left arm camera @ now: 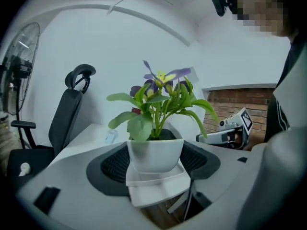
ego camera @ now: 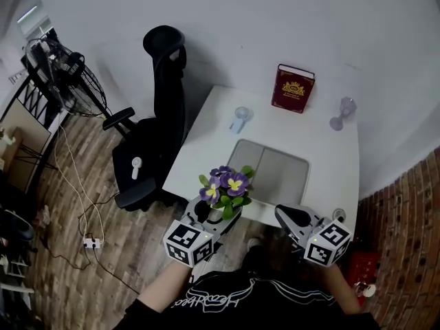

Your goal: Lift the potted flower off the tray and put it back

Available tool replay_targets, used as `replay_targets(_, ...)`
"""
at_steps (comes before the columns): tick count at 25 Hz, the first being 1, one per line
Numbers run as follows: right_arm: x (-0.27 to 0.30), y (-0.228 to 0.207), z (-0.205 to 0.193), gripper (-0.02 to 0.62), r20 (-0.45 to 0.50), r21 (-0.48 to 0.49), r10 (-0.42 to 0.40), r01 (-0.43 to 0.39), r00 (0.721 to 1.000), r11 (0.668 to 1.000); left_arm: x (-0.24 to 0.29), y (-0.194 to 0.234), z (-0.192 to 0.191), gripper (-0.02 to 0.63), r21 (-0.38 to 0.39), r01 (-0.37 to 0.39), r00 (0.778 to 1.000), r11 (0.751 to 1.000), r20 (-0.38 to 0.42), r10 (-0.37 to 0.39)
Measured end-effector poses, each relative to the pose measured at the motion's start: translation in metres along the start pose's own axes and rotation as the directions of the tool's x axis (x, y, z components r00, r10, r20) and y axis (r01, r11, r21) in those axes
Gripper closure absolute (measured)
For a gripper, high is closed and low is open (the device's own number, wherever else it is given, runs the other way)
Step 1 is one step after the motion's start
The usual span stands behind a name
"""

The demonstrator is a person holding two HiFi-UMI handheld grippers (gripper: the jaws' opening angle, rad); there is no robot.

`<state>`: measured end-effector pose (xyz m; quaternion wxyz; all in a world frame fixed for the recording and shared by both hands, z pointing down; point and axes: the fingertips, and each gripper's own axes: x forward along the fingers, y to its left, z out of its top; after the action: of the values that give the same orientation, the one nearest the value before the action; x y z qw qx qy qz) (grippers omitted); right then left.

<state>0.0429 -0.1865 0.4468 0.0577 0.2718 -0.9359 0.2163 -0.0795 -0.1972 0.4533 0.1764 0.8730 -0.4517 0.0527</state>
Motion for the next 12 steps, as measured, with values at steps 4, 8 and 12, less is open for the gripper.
replay_targets(4,-0.004,0.024,-0.006,0.592,0.012,-0.022,0.004,-0.003,1.0,1.0,-0.033,-0.018,0.001,0.262,0.006,0.015,1.0,1.0,0.017,-0.015)
replay_targets(8,-0.008,0.047,-0.013,0.592,0.024,-0.029,0.003,-0.002,1.0,1.0,-0.065,-0.03,-0.008,0.262,0.007,0.02,1.0,1.0,0.02,-0.02)
replay_targets(12,-0.011,0.068,-0.026,0.592,0.03,-0.021,-0.005,0.006,1.0,1.0,-0.088,-0.039,-0.019,0.262,0.003,0.032,0.999,0.999,0.011,-0.032)
